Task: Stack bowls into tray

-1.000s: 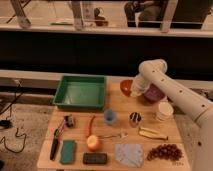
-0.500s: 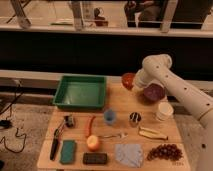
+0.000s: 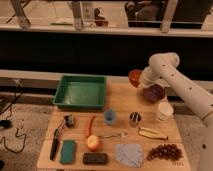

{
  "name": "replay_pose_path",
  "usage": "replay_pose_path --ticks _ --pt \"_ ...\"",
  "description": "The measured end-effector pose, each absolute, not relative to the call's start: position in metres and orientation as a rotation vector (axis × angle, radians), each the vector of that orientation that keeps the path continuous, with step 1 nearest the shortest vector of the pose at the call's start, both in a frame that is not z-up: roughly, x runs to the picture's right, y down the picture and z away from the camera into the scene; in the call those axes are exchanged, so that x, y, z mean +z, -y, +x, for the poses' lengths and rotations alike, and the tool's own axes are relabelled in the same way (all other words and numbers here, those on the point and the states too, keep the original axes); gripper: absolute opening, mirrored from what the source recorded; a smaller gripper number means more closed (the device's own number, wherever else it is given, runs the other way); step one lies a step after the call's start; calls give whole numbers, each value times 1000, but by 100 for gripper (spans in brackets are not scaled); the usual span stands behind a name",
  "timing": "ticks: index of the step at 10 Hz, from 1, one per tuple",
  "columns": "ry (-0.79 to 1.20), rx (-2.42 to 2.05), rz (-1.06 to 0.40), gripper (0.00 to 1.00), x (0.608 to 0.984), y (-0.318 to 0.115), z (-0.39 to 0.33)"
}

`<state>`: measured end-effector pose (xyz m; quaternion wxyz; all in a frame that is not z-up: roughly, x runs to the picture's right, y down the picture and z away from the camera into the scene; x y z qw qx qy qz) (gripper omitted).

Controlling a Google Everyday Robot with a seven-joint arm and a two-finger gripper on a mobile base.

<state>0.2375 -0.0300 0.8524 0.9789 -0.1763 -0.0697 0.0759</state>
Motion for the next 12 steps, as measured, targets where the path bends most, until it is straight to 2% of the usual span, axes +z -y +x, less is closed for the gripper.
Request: replay_pose_path --ticks 12 --pt "-8 277 -333 11 867 23 309"
